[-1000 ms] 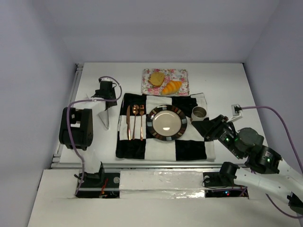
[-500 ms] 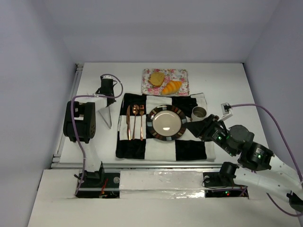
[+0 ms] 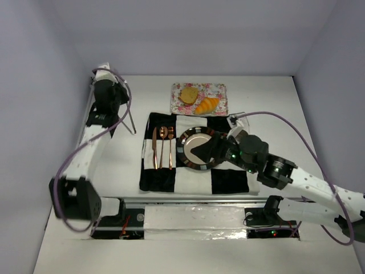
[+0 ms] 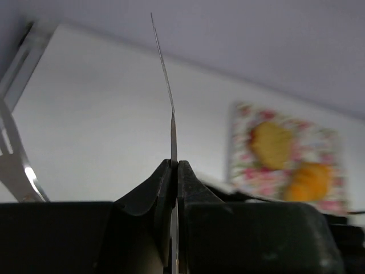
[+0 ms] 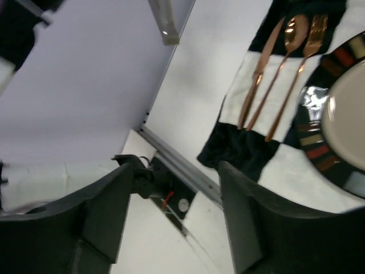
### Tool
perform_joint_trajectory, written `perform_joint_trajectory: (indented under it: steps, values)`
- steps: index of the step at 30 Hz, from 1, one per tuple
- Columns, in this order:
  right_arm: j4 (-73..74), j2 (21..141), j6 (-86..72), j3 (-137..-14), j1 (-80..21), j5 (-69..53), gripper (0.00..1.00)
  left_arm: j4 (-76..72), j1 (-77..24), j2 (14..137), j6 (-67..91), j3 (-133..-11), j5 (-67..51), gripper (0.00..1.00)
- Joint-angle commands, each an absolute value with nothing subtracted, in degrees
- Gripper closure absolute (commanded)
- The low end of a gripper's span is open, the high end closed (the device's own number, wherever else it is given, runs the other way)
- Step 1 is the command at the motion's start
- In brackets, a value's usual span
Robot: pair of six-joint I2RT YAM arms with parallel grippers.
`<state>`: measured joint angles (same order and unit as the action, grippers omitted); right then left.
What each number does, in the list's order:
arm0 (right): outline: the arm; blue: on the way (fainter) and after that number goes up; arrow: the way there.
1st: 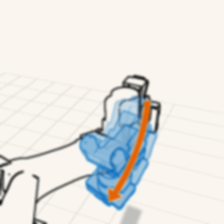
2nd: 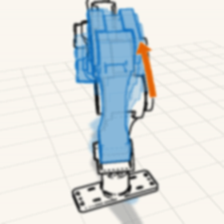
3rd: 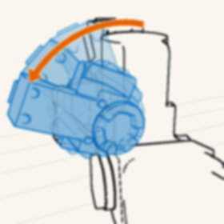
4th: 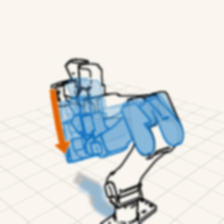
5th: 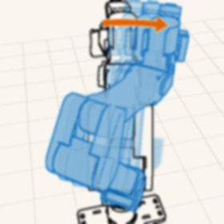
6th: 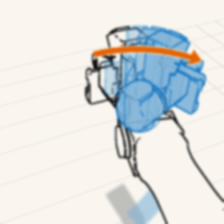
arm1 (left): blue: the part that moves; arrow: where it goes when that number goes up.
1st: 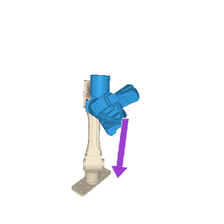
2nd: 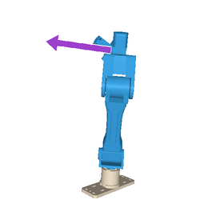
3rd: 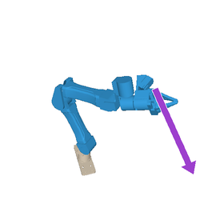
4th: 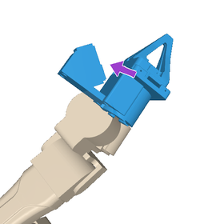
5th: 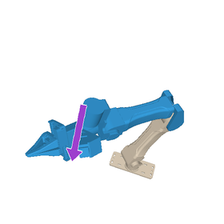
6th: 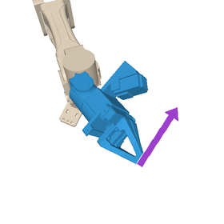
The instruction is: Place the bread
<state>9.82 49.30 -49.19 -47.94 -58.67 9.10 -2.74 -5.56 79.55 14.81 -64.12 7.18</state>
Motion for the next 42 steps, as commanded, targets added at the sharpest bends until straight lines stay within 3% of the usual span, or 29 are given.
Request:
perform_joint_trajectory:
  steps: [1, 2, 4, 6, 8, 9, 10, 11, 14, 19, 25, 42]
  values:
    - [0.97, 53.78, -47.64, -52.11, -58.71, 4.13, 0.36, -8.42, -6.15, 66.67, 23.01, -60.93, -10.16, 1.0]
    - [0.88, 54.92, -48.25, -52.99, -58.71, 4.57, 0.62, -9.66, -6.15, 64.71, 26.59, -59.78, -13.85, 1.0]
    - [-2.44, 57.82, -48.78, -54.31, -58.71, 3.18, 0.89, -13.6, -6.67, 59.01, 32.13, -56.45, -25.61, 1.0]
    - [-7.26, 60.97, -48.78, -54.75, -58.71, 1.25, 1.0, -17.03, -6.68, 53.91, 35.91, -54.15, -29.93, 1.0]
    - [-12.01, 62.48, -48.43, -53.8, -58.71, -1.82, 1.0, -24.76, -6.68, 50.64, 40.06, -49.59, -33.21, 1.0]
    - [-17.87, 62.93, -48.86, -52.83, -58.71, -3.24, 0.92, -27.66, -6.68, 49.06, 44.52, -47.92, -36.18, 1.0]
    - [-24.72, 63.19, -49.91, -50.3, -58.71, -4.64, 0.55, -33.6, -6.68, 46.43, 46.74, -44.68, -38.39, 1.0]
    - [-24.78, 63.11, -50.01, -50.27, -58.71, -4.66, 0.35, -36.53, -6.68, 45.36, 48.93, -43.17, -38.41, 1.0]
    - [-31.29, 64.5, -49.75, -47.99, -58.71, -5.45, 0.02, -48.74, -6.68, 42.11, 57.46, -37.02, -41.13, 1.0]
    - [-33.83, 69.07, -48.95, -49.39, -58.71, -9.57, 0.0, -71.4, -6.68, 41.57, 68.81, -29.02, -42.01, 1.0]
    - [-34.54, 73.73, -49.13, -49.13, -59.94, -8.43, 0.0, -86.88, -6.68, 44.55, 76.1, -24.44, -40.87, 1.0]
    - [-59.05, 89.55, -57.3, -48.69, -61.88, -15.12, 0.03, -103.18, -8.26, 49.48, 83.67, -21.97, -41.22, 1.0]
